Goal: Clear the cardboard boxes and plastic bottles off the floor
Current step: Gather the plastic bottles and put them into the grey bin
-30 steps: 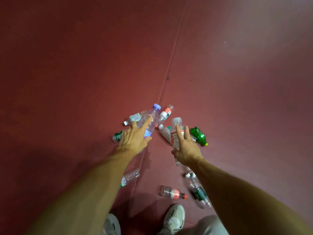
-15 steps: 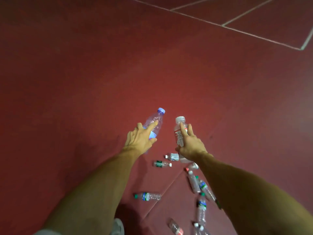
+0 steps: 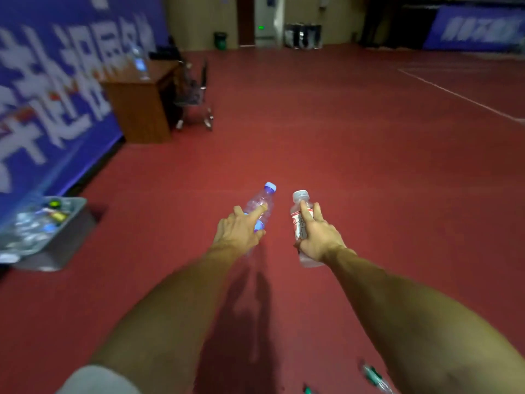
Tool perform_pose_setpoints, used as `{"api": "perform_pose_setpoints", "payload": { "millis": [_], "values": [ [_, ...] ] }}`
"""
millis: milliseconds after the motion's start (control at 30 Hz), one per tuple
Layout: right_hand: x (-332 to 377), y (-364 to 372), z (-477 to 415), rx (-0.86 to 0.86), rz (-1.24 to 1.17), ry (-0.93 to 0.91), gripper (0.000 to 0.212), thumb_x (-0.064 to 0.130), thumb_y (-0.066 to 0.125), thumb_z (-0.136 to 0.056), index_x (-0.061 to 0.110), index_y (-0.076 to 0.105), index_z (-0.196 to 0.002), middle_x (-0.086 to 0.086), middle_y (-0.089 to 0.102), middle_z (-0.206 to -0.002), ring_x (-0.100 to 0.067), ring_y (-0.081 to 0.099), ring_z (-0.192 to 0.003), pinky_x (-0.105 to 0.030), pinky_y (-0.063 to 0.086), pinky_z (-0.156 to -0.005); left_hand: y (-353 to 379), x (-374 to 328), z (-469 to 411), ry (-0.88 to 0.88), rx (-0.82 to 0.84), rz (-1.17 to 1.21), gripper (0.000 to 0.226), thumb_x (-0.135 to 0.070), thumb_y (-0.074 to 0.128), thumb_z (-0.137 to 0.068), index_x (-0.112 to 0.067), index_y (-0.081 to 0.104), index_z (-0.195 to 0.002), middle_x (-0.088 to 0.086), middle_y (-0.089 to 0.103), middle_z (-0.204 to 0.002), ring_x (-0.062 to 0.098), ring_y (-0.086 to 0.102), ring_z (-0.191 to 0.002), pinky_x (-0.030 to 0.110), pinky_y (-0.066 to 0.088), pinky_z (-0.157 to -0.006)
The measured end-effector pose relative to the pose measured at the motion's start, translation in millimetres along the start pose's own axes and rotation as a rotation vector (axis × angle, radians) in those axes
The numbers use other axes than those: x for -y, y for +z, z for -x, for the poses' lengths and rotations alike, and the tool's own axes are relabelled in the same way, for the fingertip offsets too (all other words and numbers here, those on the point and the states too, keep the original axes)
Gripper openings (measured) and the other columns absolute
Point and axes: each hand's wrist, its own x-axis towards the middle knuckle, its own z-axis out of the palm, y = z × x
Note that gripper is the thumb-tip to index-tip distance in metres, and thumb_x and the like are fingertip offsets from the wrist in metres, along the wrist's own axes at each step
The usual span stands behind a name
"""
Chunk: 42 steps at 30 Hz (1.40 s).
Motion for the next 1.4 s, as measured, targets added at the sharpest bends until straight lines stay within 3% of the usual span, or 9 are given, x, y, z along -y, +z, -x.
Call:
{"api": "perform_pose_setpoints", "payload": {
  "millis": [267, 467, 667, 933, 1233, 1400],
  "values": [
    [251, 60, -102, 0.002, -0.047, -0.273, 0.105, 0.028, 0.068, -0.088, 0.031, -0.01, -0.158, -0.014, -0.009, -0.166, -0.041, 0.04, -0.135, -0.045, 0.041, -0.101, -66, 255, 8, -0.259, -0.039, -0.072, 0.066, -0.059, 0.052, -0.095, -0.048, 0.02, -0.152, 0.012, 0.048, -0.125, 0.034, 0.061, -0.109, 0.041, 0.046, -0.088],
    [386, 105, -161, 0.081, 0.008, -0.428, 0.104, 0.028, 0.066, -0.089, 0.035, -0.012, -0.157, -0.01, -0.011, -0.166, -0.039, 0.04, -0.135, -0.045, 0.042, -0.101, -85, 396, 17, -0.455, -0.053, -0.044, 0.065, -0.061, 0.051, -0.095, -0.047, 0.022, -0.152, 0.013, 0.048, -0.126, 0.035, 0.061, -0.11, 0.041, 0.046, -0.086],
    [502, 152, -243, 0.193, 0.08, -0.594, 0.113, 0.031, 0.075, -0.084, 0.037, -0.011, -0.157, -0.012, -0.007, -0.166, -0.04, 0.045, -0.132, -0.046, 0.043, -0.104, -85, 514, -5, -0.61, -0.056, -0.045, 0.065, -0.06, 0.048, -0.097, -0.044, 0.021, -0.153, 0.017, 0.047, -0.134, 0.036, 0.059, -0.115, 0.043, 0.049, -0.088],
    [653, 178, -375, 0.289, 0.123, -0.783, 0.11, 0.03, 0.074, -0.087, 0.038, -0.009, -0.157, -0.008, -0.008, -0.167, -0.041, 0.044, -0.134, -0.045, 0.039, -0.107, -110, 649, -67, -0.813, -0.056, -0.043, 0.063, -0.06, 0.045, -0.098, -0.047, 0.018, -0.153, 0.017, 0.043, -0.144, 0.036, 0.057, -0.121, 0.043, 0.049, -0.088],
    [801, 205, -457, 0.363, 0.18, -0.905, 0.11, 0.029, 0.075, -0.087, 0.037, -0.009, -0.158, -0.01, -0.009, -0.167, -0.04, 0.039, -0.139, -0.042, 0.037, -0.109, -160, 780, -102, -0.995, -0.074, -0.053, 0.063, -0.065, 0.038, -0.098, -0.048, 0.016, -0.154, 0.013, 0.047, -0.133, 0.033, 0.062, -0.11, 0.04, 0.05, -0.081],
    [899, 251, -485, 0.4, 0.167, -0.96, 0.108, 0.028, 0.071, -0.089, 0.036, -0.011, -0.158, -0.009, -0.012, -0.167, -0.04, 0.034, -0.143, -0.043, 0.036, -0.112, -164, 883, -116, -1.017, -0.056, -0.051, 0.061, -0.059, 0.038, -0.101, -0.046, 0.014, -0.155, 0.014, 0.048, -0.132, 0.033, 0.059, -0.115, 0.045, 0.05, -0.087]
  ]
}}
